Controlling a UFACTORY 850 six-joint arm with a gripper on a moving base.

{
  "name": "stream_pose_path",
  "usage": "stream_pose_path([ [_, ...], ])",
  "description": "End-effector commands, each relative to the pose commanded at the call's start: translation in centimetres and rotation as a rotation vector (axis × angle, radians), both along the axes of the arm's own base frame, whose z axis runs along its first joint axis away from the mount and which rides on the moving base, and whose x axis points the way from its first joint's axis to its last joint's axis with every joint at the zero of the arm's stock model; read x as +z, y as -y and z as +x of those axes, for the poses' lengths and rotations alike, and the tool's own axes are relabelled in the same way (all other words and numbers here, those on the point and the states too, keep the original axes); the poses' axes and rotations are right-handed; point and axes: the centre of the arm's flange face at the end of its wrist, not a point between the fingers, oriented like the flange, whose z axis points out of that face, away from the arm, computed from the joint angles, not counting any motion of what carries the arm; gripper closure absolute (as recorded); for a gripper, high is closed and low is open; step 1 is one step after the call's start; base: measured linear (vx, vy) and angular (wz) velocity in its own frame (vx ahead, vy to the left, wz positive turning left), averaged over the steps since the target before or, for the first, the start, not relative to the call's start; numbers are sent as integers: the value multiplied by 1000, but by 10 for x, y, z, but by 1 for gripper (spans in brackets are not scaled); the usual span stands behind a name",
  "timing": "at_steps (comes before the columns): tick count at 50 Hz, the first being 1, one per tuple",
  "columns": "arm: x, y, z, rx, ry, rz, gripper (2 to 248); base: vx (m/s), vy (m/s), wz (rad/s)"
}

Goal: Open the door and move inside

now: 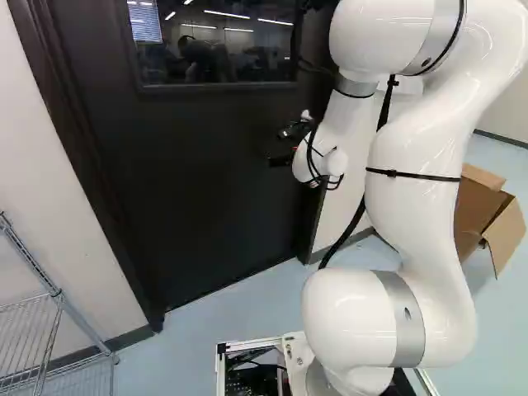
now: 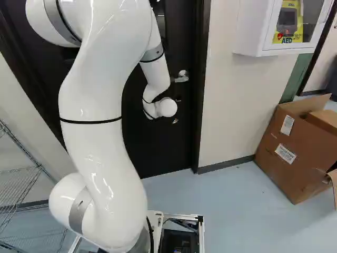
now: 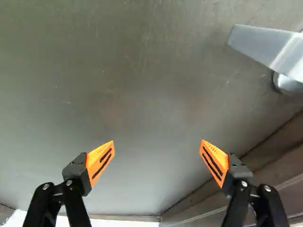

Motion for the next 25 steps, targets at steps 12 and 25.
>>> stream_pose_path([
  [12,-1,-3,4,18,1,-5,3,0,0,0],
  [25,-2,-9,15,42,6,-12,3,0,0,0],
])
